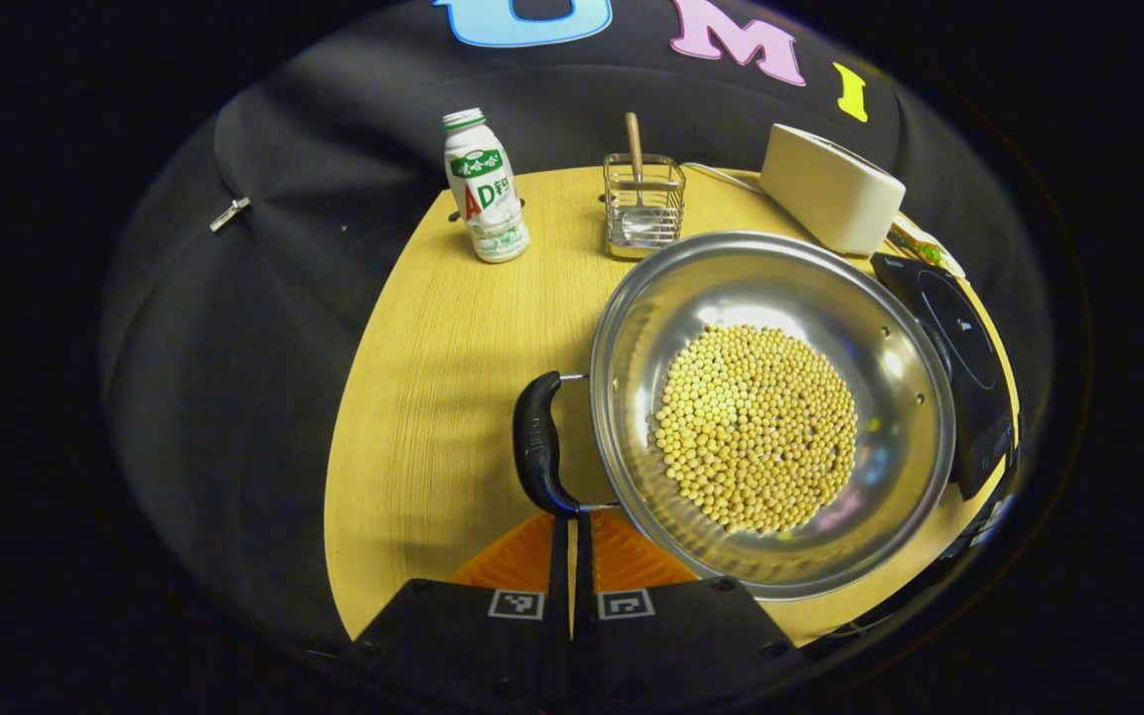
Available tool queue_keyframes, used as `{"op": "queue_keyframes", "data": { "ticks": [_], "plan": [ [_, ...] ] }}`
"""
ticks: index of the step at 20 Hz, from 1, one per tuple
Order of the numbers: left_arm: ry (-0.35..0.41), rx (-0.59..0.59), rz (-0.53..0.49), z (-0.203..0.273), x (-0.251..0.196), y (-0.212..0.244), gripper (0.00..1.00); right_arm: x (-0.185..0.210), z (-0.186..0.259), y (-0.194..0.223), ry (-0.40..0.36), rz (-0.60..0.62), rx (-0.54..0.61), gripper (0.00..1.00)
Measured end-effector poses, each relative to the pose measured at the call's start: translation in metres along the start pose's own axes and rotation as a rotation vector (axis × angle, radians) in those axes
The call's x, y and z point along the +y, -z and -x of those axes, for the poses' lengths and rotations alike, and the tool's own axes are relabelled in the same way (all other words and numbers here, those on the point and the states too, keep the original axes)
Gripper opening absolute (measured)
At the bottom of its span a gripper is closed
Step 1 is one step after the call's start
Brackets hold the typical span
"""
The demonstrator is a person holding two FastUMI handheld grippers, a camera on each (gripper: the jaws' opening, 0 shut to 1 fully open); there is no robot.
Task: First push the handle of the pot to place it horizontally, then grasp the pot with both hands and set it on the induction cooktop.
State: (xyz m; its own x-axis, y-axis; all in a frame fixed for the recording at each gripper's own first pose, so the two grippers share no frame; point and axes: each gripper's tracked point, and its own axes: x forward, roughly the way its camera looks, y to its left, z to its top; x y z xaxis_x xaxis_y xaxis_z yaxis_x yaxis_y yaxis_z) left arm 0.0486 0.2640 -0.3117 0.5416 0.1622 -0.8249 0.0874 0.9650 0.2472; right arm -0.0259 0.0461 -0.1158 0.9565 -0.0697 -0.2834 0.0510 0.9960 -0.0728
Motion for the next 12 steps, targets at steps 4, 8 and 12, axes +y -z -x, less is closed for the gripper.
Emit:
{"op": "queue_keyframes", "data": {
  "ticks": [4,8,12],
  "plan": [
    [-0.052,-0.058,0.032,0.033,0.016,0.004,0.05,0.017,-0.002,0.013,-0.043,-0.002,0.046,0.98],
    [-0.026,-0.205,0.177,0.075,0.025,-0.024,0.13,0.05,-0.012,0.022,-0.117,-0.013,0.095,0.98],
    [-0.001,-0.312,0.176,0.091,0.028,-0.05,0.96,0.1,-0.027,0.04,-0.21,-0.083,0.184,0.98]
  ]
}}
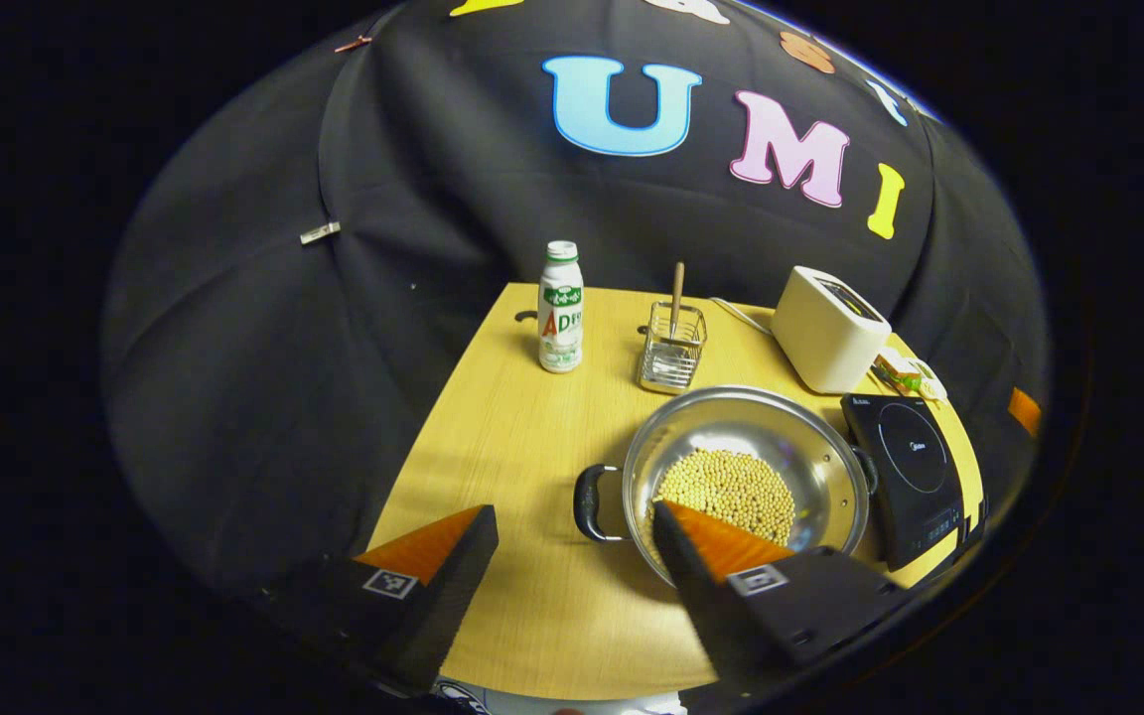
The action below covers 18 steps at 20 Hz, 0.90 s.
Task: First push the handle of the pot to place it horizontally, then grasp the pot with both hands and set it on the induction cooktop.
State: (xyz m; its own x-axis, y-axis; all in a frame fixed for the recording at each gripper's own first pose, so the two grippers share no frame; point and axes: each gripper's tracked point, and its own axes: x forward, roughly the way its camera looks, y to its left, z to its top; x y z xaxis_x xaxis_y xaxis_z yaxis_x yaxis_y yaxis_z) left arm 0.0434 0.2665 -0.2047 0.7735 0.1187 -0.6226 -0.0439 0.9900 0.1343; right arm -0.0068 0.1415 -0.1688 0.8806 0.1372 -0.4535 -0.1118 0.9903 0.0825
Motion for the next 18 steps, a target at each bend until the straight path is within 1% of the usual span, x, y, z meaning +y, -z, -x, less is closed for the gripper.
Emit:
{"op": "queue_keyframes", "data": {
  "ticks": [1,2,4,7,8,9,13,16,18],
  "plan": [
    [0.005,0.001,0.004,-0.003,-0.002,0.0,0.98,0.011,-0.008,0.008,-0.018,-0.022,0.037,0.99],
    [0.016,-0.002,0.014,-0.009,-0.006,-0.001,0.95,0.02,-0.016,0.016,-0.035,-0.045,0.074,0.98],
    [0.041,-0.001,0.029,-0.019,-0.011,-0.002,0.96,0.04,-0.032,0.032,-0.064,-0.084,0.142,0.99],
    [0.076,0.006,0.04,-0.037,-0.015,0.001,0.96,0.06,-0.056,0.059,-0.082,-0.093,0.233,0.99],
    [0.087,0.013,0.046,-0.044,-0.017,0.002,0.94,0.069,-0.061,0.069,-0.089,-0.092,0.258,0.99],
    [0.099,0.016,0.056,-0.053,-0.017,0.003,0.96,0.074,-0.07,0.076,-0.093,-0.091,0.28,0.99],
    [0.136,0.041,0.097,-0.076,-0.019,0.011,0.96,0.095,-0.1,0.11,-0.112,-0.1,0.376,0.99],
    [0.14,0.075,0.107,-0.092,-0.017,0.021,0.96,0.102,-0.118,0.134,-0.113,-0.088,0.432,0.99],
    [0.152,0.098,0.116,-0.101,-0.019,0.028,0.95,0.102,-0.129,0.15,-0.097,-0.081,0.466,1.0]
  ]
}}
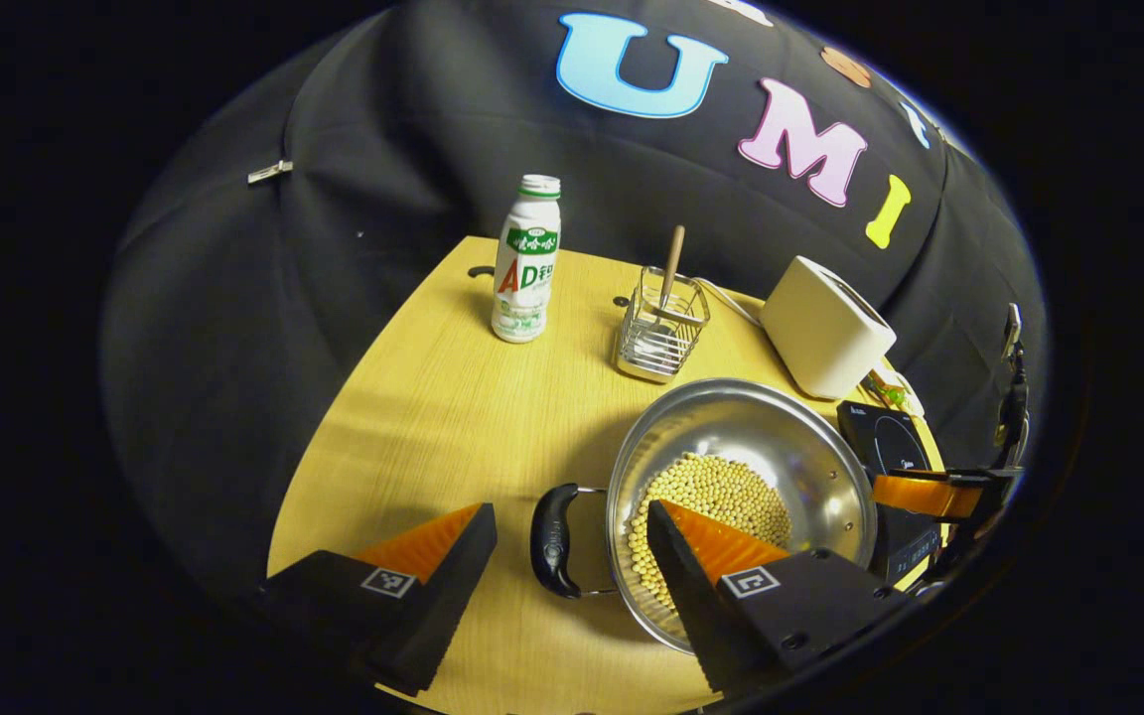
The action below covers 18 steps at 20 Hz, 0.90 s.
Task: First push the handle of the pot to place it horizontally, then grasp the pot with both hands and set it on the induction cooktop.
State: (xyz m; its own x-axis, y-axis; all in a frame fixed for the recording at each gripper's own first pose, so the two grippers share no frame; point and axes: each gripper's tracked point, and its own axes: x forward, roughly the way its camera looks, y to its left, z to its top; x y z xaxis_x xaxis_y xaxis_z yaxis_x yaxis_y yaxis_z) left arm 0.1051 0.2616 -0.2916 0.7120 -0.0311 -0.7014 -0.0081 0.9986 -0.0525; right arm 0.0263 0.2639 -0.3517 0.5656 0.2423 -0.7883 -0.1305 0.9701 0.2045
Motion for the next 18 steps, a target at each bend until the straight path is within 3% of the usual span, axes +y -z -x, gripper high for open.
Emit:
{"op": "queue_keyframes", "data": {
  "ticks": [8,10,11,13,14,15,16,18],
  "plan": [
    [0.051,0.092,0.017,-0.035,-0.007,0.016,0.92,0.003,-0.04,0.016,0.01,-0.06,0.078,0.95],
    [0.067,0.119,0.026,-0.04,-0.01,0.021,0.85,0.001,-0.047,0.017,0.01,-0.074,0.088,0.84],
    [0.07,0.135,0.021,-0.043,-0.01,0.024,0.88,-0.003,-0.05,0.019,0.023,-0.077,0.091,0.84],
    [0.07,0.139,0.01,-0.049,-0.007,0.024,0.81,-0.011,-0.054,0.02,0.045,-0.068,0.098,0.76],
    [0.058,0.149,0.009,-0.053,-0.004,0.027,0.73,-0.01,-0.056,0.021,0.037,-0.075,0.105,0.64],
    [0.056,0.152,0.009,-0.052,-0.004,0.027,0.65,-0.012,-0.054,0.023,0.041,-0.078,0.123,0.64],
    [0.062,0.155,0.018,-0.052,-0.004,0.028,0.63,-0.014,-0.059,0.027,0.046,-0.087,0.126,0.56],
    [0.067,0.156,0.03,-0.051,-0.004,0.03,0.63,-0.013,-0.054,0.028,0.049,-0.091,0.15,0.61]
  ]
}}
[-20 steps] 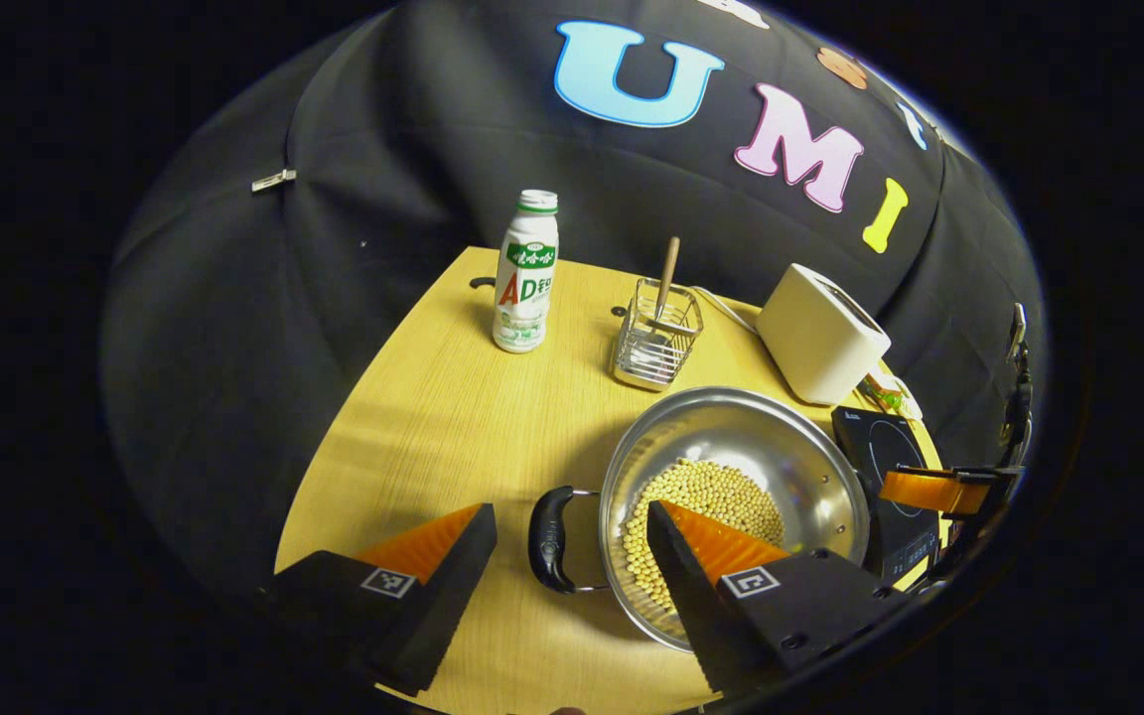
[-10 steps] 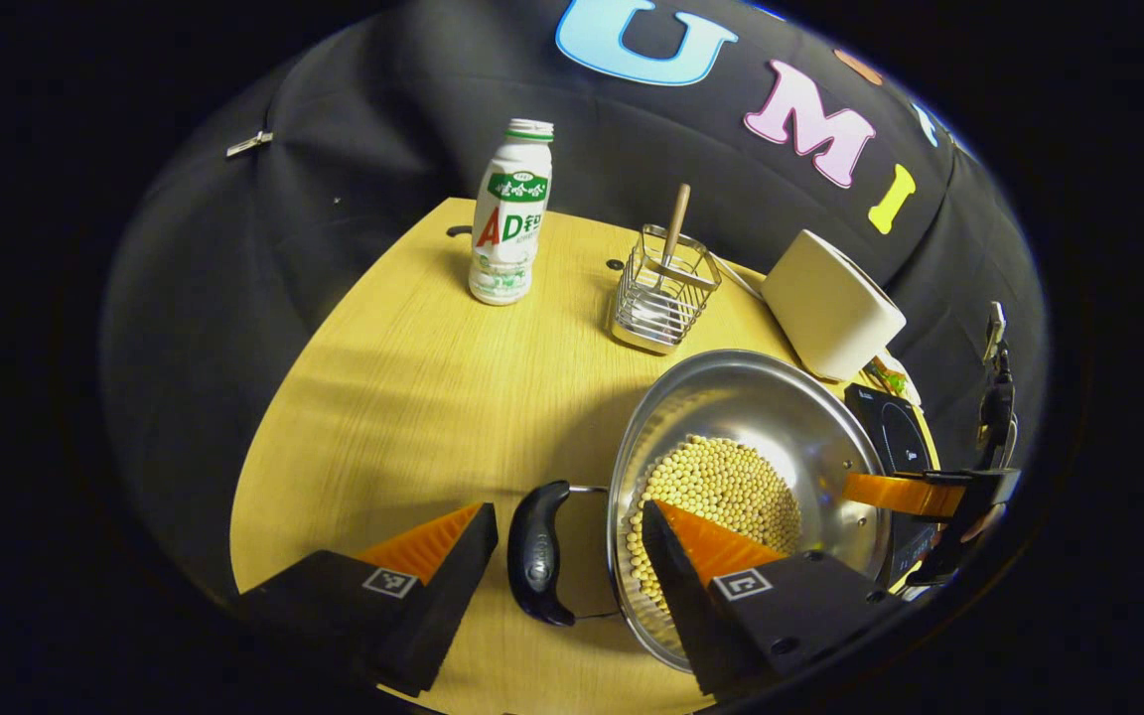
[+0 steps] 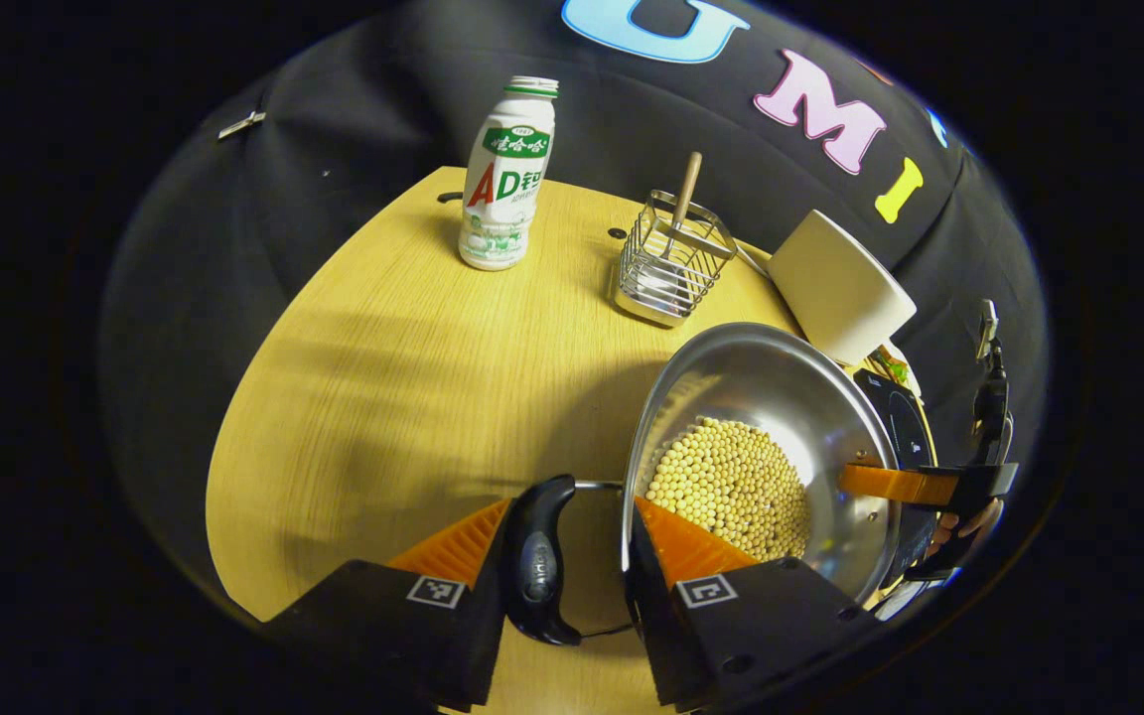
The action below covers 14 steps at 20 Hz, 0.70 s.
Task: First push the handle of the pot to place it horizontally, then grasp the pot with both hands and set it on the induction cooktop.
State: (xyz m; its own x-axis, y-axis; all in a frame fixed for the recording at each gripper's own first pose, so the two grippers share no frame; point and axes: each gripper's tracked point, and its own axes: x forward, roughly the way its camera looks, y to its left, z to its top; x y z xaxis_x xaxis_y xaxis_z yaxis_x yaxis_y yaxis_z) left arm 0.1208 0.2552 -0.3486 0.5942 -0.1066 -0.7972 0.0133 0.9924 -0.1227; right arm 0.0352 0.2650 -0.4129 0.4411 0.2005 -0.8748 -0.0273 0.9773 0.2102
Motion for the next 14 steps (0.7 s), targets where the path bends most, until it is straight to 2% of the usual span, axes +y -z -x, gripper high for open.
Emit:
{"op": "queue_keyframes", "data": {
  "ticks": [1,2,4,6,10,14],
  "plan": [
    [-0.005,0.0,0.004,0.002,0.0,-0.001,0.62,0.001,0.002,-0.002,0.001,0.006,0.002,0.55],
    [-0.007,-0.007,0.005,0.001,0.0,0.0,0.6,0.001,-0.001,-0.001,-0.003,0.019,0.007,0.57],
    [-0.01,-0.005,0.008,0.002,-0.001,0.002,0.58,0.001,0.001,0.001,-0.003,0.017,0.013,0.51],
    [-0.016,0.001,-0.003,0.002,-0.001,0.006,0.56,0.001,0.004,0.003,-0.001,0.04,0.011,0.54],
    [-0.015,0.002,0.025,0.016,-0.007,0.015,0.55,0.001,0.019,0.003,0.0,0.086,-0.012,0.54],
    [-0.024,-0.027,0.002,0.035,-0.024,0.007,0.55,-0.006,0.039,-0.007,-0.009,0.087,-0.035,0.54]
  ]
}}
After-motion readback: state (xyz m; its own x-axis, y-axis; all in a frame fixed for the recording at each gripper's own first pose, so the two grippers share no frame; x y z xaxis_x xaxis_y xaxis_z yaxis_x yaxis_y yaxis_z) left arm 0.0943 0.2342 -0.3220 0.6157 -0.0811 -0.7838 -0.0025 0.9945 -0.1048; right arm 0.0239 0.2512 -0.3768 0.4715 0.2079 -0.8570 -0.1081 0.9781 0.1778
